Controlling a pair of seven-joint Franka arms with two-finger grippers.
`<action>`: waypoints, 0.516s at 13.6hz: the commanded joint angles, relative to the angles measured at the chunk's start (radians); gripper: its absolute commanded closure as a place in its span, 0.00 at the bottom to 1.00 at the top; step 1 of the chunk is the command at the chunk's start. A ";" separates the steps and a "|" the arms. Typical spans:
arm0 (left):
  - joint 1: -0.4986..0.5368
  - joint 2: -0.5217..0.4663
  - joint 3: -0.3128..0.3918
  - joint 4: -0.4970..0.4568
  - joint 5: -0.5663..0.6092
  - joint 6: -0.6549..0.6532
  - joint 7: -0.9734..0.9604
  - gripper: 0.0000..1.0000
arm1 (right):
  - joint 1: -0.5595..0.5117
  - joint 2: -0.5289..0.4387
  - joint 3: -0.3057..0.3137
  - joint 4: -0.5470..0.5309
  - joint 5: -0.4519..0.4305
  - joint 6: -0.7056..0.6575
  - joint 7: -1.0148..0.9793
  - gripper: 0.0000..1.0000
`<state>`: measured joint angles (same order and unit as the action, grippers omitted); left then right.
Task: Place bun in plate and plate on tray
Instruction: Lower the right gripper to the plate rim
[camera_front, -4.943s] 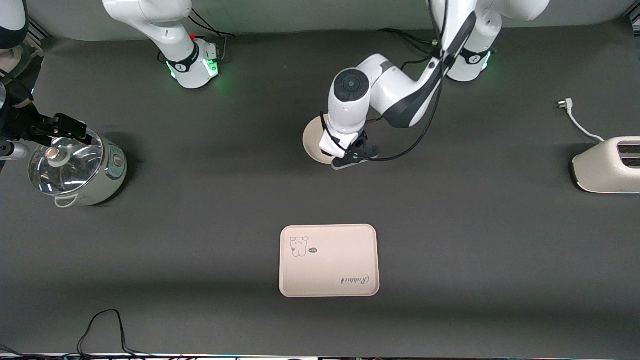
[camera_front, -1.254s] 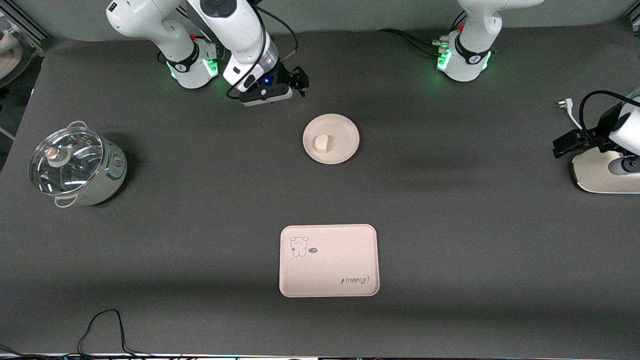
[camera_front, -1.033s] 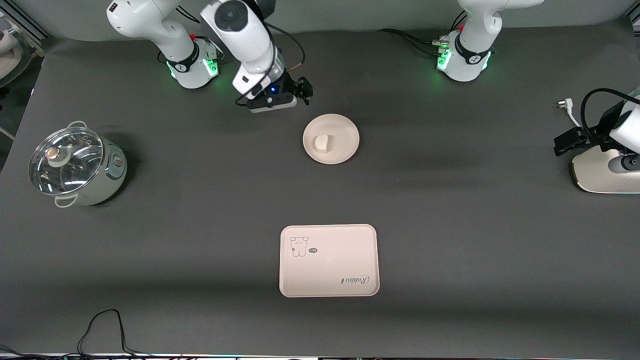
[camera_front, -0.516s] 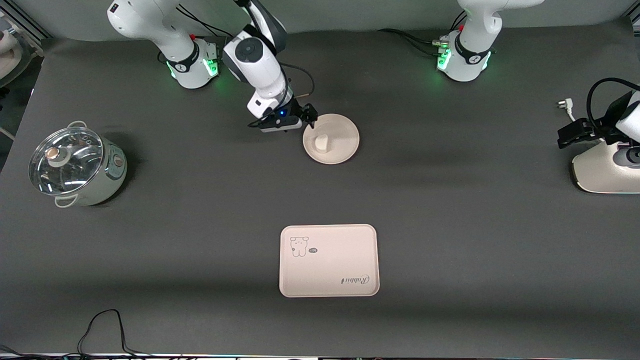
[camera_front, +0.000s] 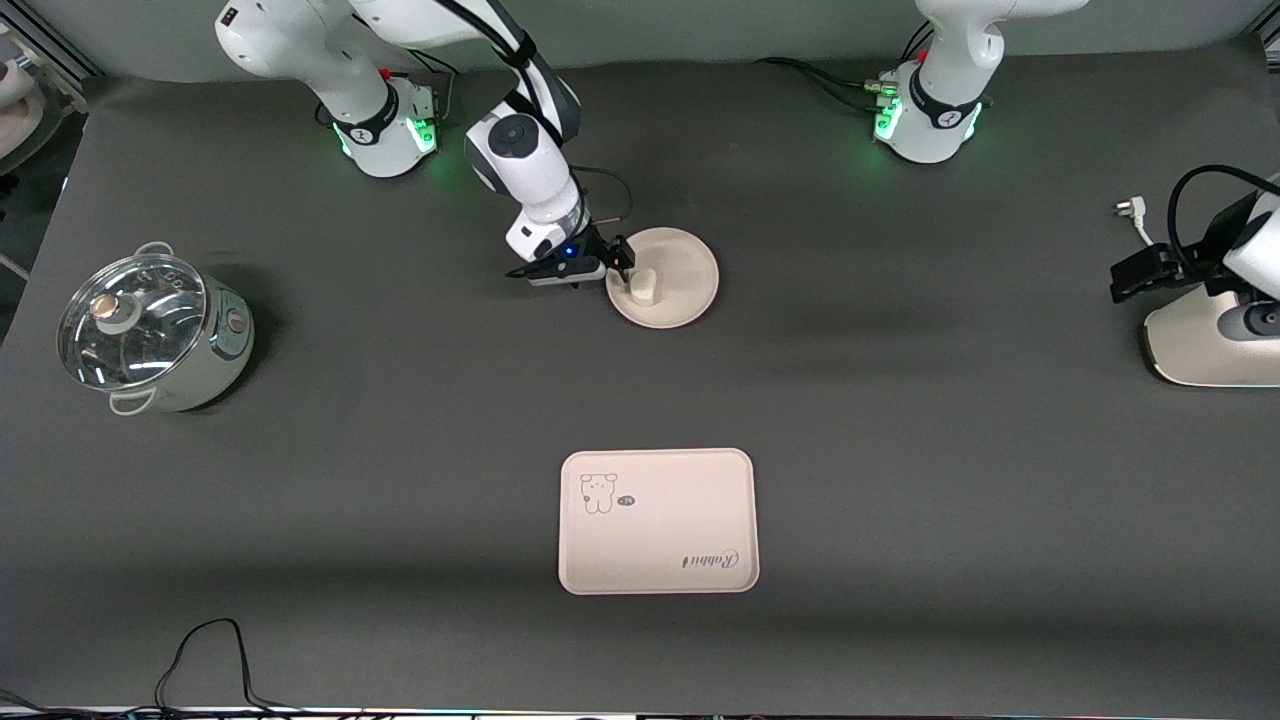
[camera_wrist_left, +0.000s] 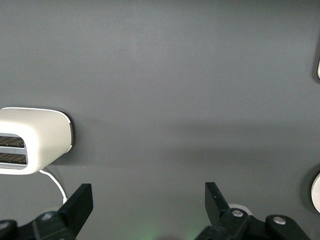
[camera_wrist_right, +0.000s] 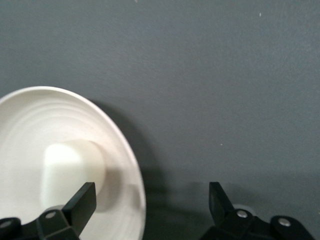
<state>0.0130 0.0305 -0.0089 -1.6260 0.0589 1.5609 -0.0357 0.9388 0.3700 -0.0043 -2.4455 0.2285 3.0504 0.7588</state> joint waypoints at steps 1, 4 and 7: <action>-0.014 0.016 0.007 0.055 -0.007 -0.021 0.013 0.00 | 0.023 0.014 -0.003 0.011 0.022 0.024 0.028 0.01; -0.024 0.022 0.006 0.069 -0.004 -0.019 0.014 0.00 | 0.023 0.012 -0.003 0.013 0.022 0.022 0.039 0.24; -0.016 0.031 0.006 0.083 -0.010 -0.022 0.013 0.00 | 0.023 0.007 -0.003 0.014 0.022 0.019 0.037 0.58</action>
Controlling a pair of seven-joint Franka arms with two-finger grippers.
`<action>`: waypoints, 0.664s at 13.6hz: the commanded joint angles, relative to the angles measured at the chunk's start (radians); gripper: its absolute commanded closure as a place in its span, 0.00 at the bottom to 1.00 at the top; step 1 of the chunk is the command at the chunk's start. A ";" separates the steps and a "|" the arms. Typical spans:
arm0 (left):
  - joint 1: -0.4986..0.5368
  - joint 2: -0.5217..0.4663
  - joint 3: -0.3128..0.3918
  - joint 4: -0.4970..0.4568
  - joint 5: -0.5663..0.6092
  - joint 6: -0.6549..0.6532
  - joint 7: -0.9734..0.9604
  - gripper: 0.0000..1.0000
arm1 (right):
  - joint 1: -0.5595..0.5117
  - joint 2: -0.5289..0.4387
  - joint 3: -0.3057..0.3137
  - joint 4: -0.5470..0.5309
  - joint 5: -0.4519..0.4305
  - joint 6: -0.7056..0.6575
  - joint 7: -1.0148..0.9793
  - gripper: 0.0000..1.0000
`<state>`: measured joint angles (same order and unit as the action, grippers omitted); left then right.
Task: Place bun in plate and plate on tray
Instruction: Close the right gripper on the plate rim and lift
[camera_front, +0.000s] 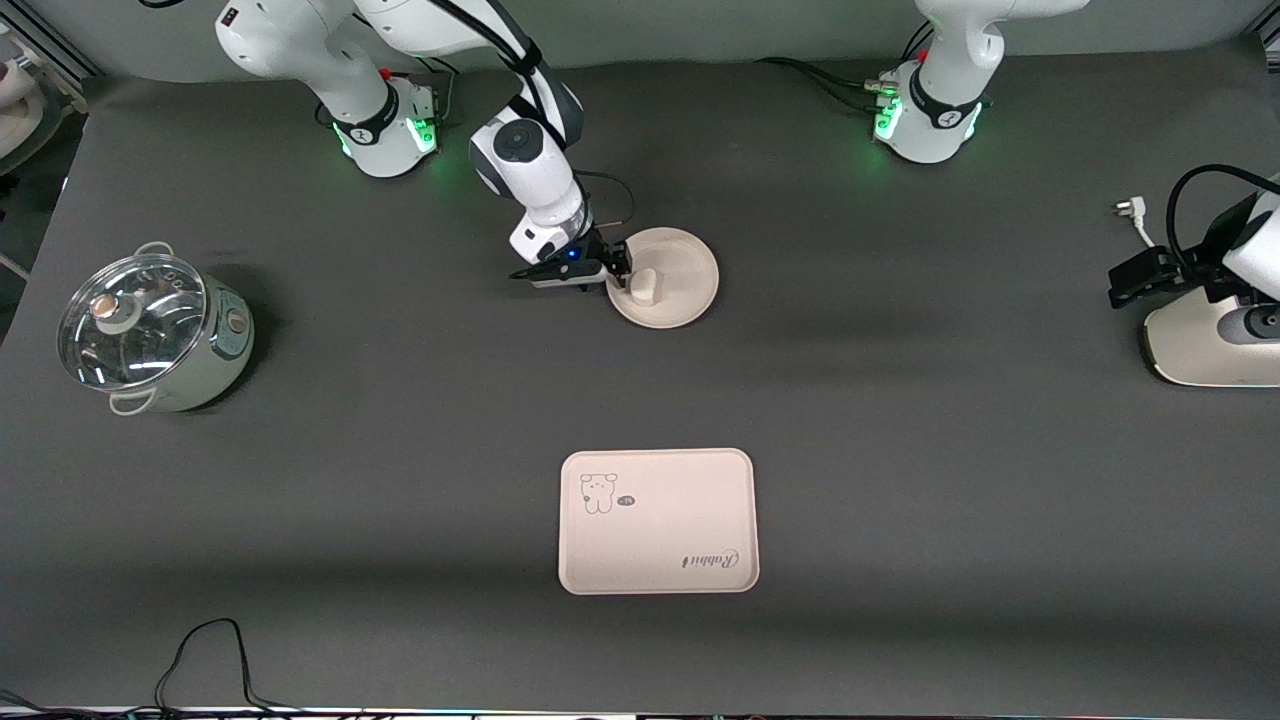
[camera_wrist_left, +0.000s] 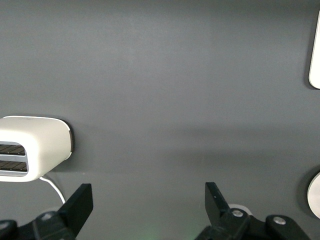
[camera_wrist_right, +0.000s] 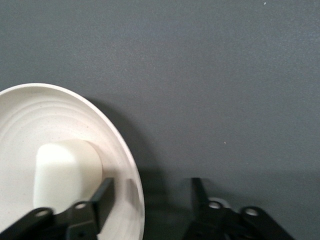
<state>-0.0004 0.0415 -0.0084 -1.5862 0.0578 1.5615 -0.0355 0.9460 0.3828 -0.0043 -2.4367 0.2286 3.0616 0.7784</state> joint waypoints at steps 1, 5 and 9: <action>-0.012 0.020 0.005 0.043 -0.006 -0.026 0.011 0.00 | 0.016 -0.007 -0.003 0.005 0.021 0.006 0.018 0.70; -0.012 0.020 0.005 0.045 -0.007 -0.020 0.011 0.00 | 0.014 -0.010 -0.003 0.005 0.021 0.002 0.015 0.93; -0.012 0.020 0.005 0.045 -0.007 -0.020 0.011 0.00 | 0.010 -0.019 -0.006 0.005 0.021 0.002 0.007 1.00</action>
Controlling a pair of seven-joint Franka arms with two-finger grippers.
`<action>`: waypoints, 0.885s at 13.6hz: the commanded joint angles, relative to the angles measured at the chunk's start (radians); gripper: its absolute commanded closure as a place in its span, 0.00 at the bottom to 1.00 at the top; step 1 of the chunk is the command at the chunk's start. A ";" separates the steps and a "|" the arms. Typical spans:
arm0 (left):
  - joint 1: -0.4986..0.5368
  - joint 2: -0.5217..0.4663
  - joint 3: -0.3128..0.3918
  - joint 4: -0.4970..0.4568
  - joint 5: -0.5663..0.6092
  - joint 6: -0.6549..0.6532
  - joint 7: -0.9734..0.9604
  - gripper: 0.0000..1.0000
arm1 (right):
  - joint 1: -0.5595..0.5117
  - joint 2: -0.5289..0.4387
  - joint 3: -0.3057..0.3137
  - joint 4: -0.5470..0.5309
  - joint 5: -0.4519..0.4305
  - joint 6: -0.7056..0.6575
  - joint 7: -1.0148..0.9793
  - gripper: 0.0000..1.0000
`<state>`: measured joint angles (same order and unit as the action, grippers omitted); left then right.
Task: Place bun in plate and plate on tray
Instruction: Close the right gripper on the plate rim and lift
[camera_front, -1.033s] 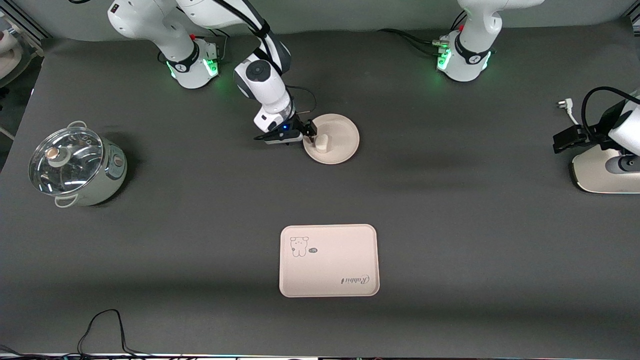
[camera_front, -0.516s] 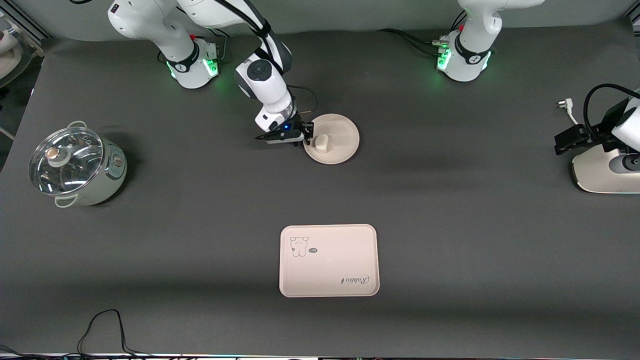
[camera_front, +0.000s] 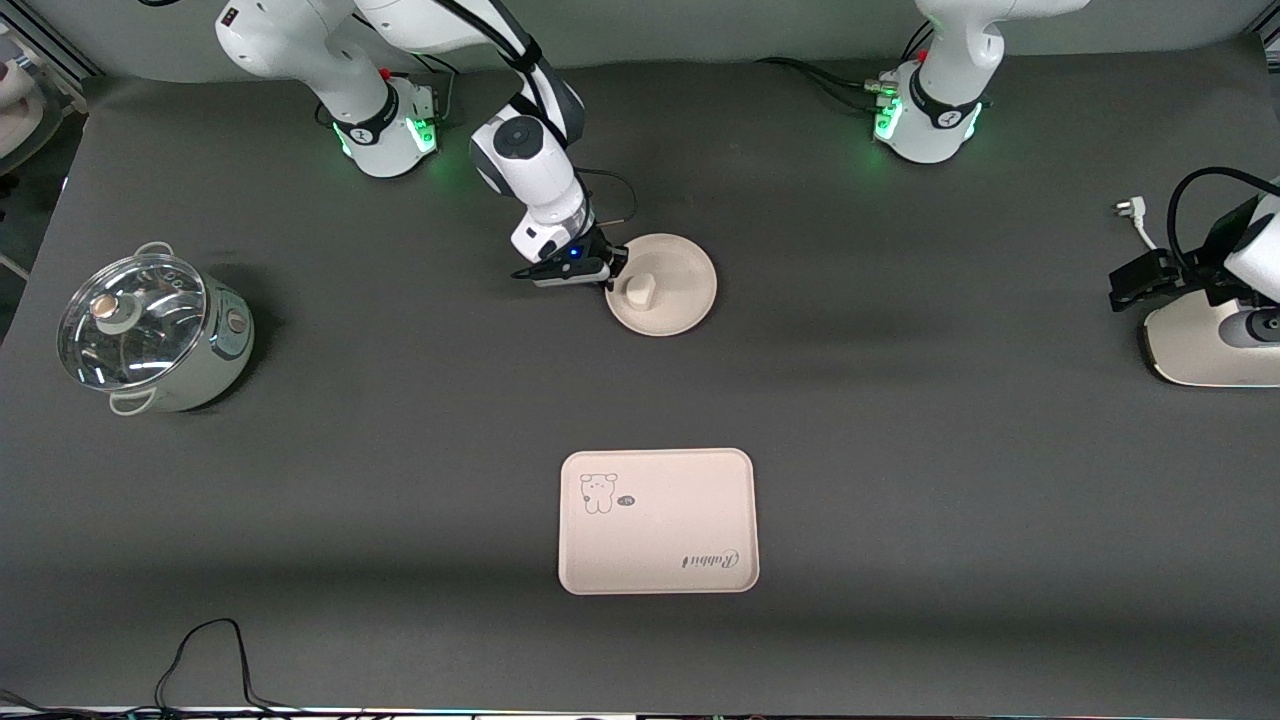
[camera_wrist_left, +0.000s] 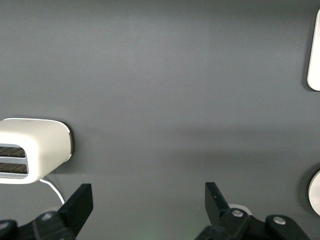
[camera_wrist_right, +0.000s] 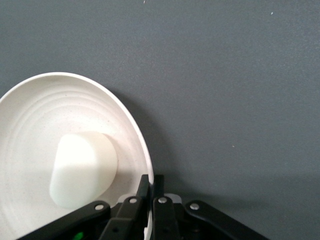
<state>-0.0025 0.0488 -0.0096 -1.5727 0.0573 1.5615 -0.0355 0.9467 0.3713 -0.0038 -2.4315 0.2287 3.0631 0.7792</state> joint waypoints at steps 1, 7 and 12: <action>-0.010 0.013 0.007 0.033 -0.008 -0.014 0.011 0.00 | 0.001 -0.037 -0.010 -0.001 0.021 -0.003 0.002 1.00; -0.008 0.014 0.007 0.039 -0.010 -0.012 0.011 0.00 | -0.065 -0.265 -0.018 0.017 0.023 -0.210 -0.058 1.00; -0.008 0.014 0.007 0.039 -0.010 -0.012 0.011 0.00 | -0.097 -0.252 -0.027 0.090 0.061 -0.234 -0.064 1.00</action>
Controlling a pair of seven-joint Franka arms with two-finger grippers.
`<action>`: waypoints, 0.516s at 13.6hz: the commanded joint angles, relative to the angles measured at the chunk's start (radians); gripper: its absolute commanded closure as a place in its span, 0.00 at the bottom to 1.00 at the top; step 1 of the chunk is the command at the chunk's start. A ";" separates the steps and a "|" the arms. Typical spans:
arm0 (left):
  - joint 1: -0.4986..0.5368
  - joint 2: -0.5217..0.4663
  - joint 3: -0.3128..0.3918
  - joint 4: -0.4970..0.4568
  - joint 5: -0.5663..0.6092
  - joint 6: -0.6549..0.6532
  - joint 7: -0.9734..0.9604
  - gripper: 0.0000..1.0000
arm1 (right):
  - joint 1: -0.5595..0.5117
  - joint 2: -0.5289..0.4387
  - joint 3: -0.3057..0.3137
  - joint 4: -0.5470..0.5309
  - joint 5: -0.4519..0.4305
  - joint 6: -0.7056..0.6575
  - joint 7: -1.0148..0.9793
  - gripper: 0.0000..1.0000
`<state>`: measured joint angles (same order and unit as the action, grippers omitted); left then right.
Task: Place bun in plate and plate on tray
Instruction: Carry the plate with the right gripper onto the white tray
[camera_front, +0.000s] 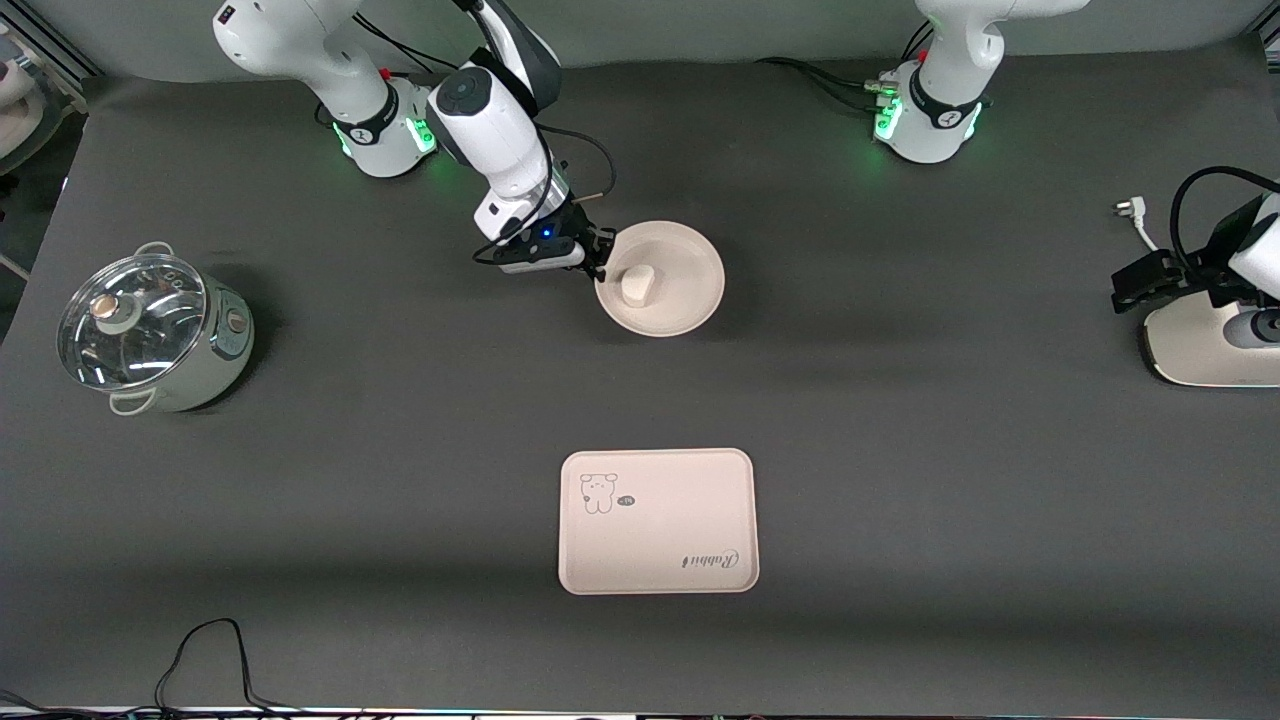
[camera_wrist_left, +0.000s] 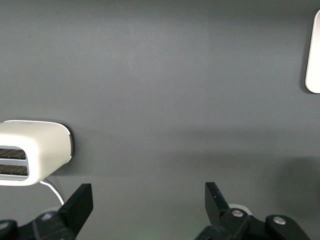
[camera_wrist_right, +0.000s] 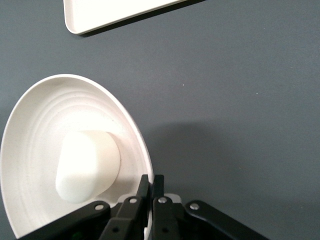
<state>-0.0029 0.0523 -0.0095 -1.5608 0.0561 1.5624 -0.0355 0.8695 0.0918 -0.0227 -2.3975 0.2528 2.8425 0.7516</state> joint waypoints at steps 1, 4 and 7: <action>-0.008 0.011 0.006 0.027 -0.009 -0.013 0.011 0.00 | -0.056 0.070 -0.008 0.117 0.037 -0.018 -0.038 1.00; -0.008 0.011 0.006 0.027 -0.009 -0.015 0.011 0.00 | -0.128 0.213 -0.023 0.337 0.037 -0.080 -0.040 1.00; -0.009 0.011 0.006 0.027 -0.009 -0.015 0.011 0.00 | -0.187 0.401 -0.032 0.611 0.040 -0.133 -0.040 1.00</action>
<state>-0.0031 0.0535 -0.0096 -1.5604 0.0557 1.5624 -0.0355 0.7033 0.3377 -0.0486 -2.0053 0.2585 2.7584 0.7409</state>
